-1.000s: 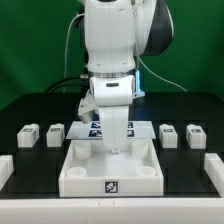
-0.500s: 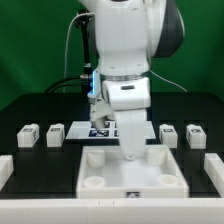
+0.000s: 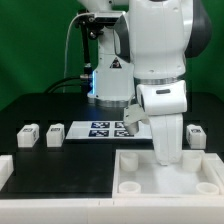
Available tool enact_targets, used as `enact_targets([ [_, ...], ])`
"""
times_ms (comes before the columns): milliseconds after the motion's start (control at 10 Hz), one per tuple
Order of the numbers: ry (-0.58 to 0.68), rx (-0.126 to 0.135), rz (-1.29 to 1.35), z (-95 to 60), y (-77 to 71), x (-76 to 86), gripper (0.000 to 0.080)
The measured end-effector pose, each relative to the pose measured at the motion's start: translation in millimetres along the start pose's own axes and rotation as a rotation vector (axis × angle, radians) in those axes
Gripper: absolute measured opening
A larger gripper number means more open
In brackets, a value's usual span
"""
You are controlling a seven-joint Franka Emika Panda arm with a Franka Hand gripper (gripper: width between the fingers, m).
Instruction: Assemble one leg
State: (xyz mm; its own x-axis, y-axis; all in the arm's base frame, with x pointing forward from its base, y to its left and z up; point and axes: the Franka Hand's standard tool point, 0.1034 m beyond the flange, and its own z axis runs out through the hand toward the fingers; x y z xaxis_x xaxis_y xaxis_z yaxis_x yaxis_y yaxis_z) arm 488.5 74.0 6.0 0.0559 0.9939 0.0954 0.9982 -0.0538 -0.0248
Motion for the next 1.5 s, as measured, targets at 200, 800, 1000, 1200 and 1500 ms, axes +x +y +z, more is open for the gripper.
enact_targets([
  [200,0.000,0.000,0.001,0.0,0.0,-0.4,0.0062],
  [800,0.001,0.001,0.003,0.9,-0.3,-1.2,0.0625],
  [1000,0.001,0.000,0.003,0.9,-0.2,-1.3,0.0645],
  [1200,0.001,0.000,0.003,0.9,-0.2,-1.3,0.0648],
  [1500,0.000,-0.002,0.004,-0.2,0.3,-1.3,0.0649],
])
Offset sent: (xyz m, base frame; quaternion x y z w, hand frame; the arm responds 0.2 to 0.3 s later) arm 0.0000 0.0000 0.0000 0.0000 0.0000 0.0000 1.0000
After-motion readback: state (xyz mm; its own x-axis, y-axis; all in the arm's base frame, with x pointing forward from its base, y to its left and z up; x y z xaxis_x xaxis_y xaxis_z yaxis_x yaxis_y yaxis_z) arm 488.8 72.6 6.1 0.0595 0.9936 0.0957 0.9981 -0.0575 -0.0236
